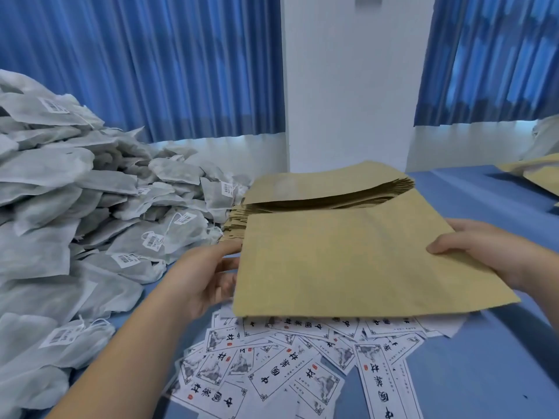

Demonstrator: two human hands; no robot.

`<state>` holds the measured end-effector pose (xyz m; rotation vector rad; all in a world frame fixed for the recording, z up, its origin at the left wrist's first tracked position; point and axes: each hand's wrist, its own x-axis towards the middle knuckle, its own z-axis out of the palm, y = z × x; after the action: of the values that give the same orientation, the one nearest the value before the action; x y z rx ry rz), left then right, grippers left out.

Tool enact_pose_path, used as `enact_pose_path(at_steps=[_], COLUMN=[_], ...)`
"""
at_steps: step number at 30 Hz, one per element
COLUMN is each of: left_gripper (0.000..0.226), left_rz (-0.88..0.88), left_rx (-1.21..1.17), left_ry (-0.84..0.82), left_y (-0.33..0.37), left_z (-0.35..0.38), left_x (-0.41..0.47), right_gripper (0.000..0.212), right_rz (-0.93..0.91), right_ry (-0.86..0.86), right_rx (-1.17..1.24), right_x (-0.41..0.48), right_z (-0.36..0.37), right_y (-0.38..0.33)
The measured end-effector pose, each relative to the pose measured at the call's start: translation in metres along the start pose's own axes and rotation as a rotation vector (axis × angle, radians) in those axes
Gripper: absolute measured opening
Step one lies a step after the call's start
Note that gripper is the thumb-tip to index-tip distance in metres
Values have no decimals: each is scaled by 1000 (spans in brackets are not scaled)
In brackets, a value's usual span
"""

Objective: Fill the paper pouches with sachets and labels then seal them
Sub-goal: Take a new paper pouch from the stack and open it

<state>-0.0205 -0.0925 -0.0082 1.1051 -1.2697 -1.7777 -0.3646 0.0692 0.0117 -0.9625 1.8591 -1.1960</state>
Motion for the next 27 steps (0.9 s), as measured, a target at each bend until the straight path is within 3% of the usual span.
enact_pose_path(at_steps=[5, 9, 12, 15, 18, 20, 23, 27], left_gripper=[11, 13, 15, 19, 22, 24, 21, 16], left_rz=[-46, -26, -27, -14, 38, 82, 144, 162], left_rx=[171, 226, 275, 327, 342, 317, 203, 71], left_ry=[2, 39, 63, 31, -10, -53, -162, -367], left_y=[-8, -10, -11, -11, -12, -13, -13, -17], left_z=[5, 10, 15, 20, 26, 30, 36, 44], left_x=[0, 0, -2, -6, -10, -13, -18, -23], right_gripper=[23, 39, 50, 41, 18, 7, 9, 24], right_rz=[-73, -163, -188, -262, -413, -461, -507, -502], right_ry=[243, 414, 486, 513, 432, 249, -36, -119], right_rx=[-367, -531, -669, -762, -647, -448, -197, -51], right_x=[12, 26, 32, 28, 14, -1, -20, -31], right_z=[10, 15, 14, 21, 48, 76, 118, 159], right_y=[13, 19, 26, 24, 9, -3, -22, -35])
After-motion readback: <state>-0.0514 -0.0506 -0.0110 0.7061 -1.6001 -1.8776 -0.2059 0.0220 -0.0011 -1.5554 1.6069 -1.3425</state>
